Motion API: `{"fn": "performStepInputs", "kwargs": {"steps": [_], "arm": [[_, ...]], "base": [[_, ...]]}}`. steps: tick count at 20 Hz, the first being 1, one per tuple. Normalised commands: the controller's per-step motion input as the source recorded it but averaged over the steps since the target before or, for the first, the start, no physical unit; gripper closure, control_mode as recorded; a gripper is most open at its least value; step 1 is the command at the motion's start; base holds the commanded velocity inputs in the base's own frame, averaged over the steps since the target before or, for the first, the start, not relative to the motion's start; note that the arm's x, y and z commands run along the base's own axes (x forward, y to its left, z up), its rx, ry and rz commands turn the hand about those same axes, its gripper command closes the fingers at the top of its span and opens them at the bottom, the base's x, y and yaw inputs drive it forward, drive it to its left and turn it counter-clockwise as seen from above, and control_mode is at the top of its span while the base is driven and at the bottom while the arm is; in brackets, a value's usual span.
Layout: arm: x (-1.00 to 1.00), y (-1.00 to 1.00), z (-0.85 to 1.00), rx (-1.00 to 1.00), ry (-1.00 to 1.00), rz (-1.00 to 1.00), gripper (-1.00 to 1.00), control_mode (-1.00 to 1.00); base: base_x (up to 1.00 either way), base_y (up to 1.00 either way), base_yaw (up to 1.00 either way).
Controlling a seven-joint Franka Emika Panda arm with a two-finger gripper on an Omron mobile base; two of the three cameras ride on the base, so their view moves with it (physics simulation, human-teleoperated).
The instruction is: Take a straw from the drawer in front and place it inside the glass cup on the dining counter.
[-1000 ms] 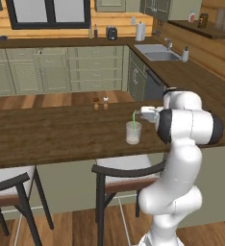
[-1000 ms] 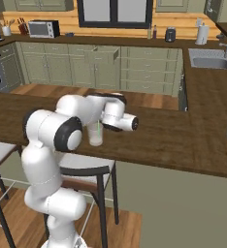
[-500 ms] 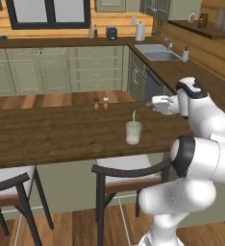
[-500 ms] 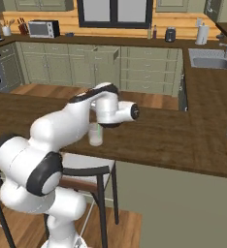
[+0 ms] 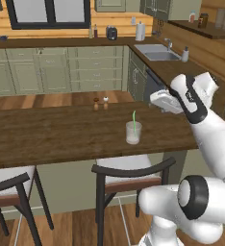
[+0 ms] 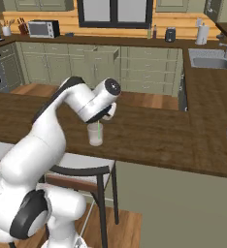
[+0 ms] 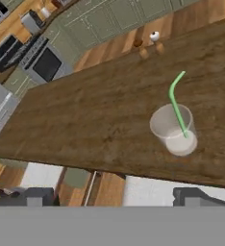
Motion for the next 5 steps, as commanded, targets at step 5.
{"fn": "performStepInputs", "kwargs": {"steps": [5], "arm": [[-0.58, 0.05, -0.13, -0.25, 0.37, -0.06, -1.0, -1.0]], "base": [[0.0, 0.0, 0.0]]}}
